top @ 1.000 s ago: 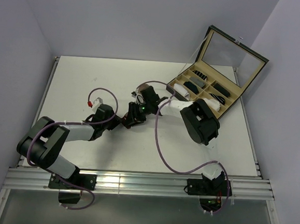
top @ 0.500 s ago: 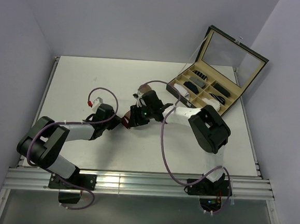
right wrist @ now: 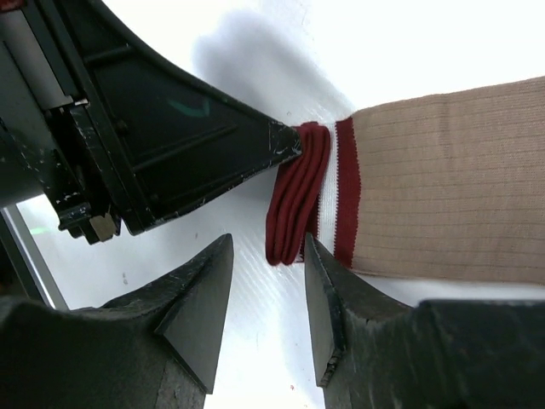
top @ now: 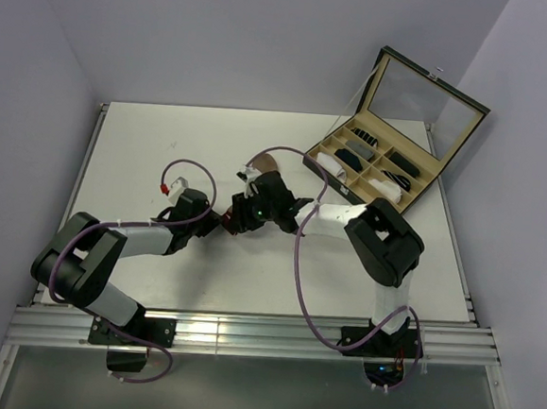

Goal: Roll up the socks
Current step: Roll the sock at the center of the board.

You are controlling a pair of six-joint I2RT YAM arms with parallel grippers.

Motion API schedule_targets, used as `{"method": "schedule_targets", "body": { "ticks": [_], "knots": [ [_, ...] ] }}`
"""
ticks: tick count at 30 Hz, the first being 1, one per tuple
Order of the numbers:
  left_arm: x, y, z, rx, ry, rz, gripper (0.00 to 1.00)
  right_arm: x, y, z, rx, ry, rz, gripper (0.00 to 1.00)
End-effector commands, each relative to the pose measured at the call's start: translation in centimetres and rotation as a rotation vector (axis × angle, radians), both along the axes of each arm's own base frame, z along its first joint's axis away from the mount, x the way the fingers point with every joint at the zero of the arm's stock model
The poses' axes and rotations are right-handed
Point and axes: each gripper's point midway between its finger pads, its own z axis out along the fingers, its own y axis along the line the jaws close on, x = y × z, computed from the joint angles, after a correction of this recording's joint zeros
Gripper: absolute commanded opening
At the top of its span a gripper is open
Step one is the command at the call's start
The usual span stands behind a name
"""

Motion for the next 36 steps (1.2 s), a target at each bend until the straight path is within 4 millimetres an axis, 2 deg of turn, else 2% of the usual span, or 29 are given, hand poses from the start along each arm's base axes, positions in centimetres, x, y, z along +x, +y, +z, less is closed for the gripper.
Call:
{"method": "schedule_targets", "body": {
  "ticks": [1, 6, 15, 21, 24, 27, 28, 33, 34, 36],
  "knots": [
    [-3.5, 2.4, -4.1, 0.136, 0.165, -0.002, 0.27, 1.0, 1.2, 1.7, 0.045, -0.077, 0.005, 0.46],
    [-3.6, 2.5, -4.1, 0.137, 0.167, 0.002, 0.27, 0.5, 1.6, 1.3, 0.050, -0.062, 0.030, 0.44],
    [-3.5, 2.5, -4.0, 0.136, 0.166, 0.000, 0.26, 0.1, 2.0, -0.5, 0.002, -0.042, 0.040, 0.43],
    [-3.6, 2.4, -4.1, 0.133, 0.168, 0.000, 0.26, 0.4, 1.7, -1.6, -0.025, -0.035, 0.021, 0.36],
    [-3.6, 2.3, -4.1, 0.130, 0.170, -0.003, 0.26, 0.5, 1.5, -2.0, -0.038, -0.030, 0.009, 0.25],
    [-3.6, 2.4, -3.9, 0.131, 0.166, -0.002, 0.26, 0.4, 1.4, -2.1, -0.038, -0.010, -0.007, 0.04],
    [-3.6, 2.4, -3.8, 0.126, 0.162, -0.001, 0.26, 0.4, 1.4, -2.0, -0.021, 0.020, -0.015, 0.01],
    [-3.6, 2.4, -2.4, 0.088, 0.109, 0.016, 0.34, 0.1, 0.7, -2.1, 0.087, 0.193, -0.045, 0.00],
    [-3.7, 2.4, -1.8, 0.070, 0.083, 0.019, 0.38, 0.6, 0.1, -2.5, 0.107, 0.237, -0.061, 0.00],
    [-3.4, 2.2, -0.4, 0.038, 0.035, 0.017, 0.43, 0.1, 0.0, -2.3, 0.177, 0.340, -0.061, 0.00]
  ]
}}
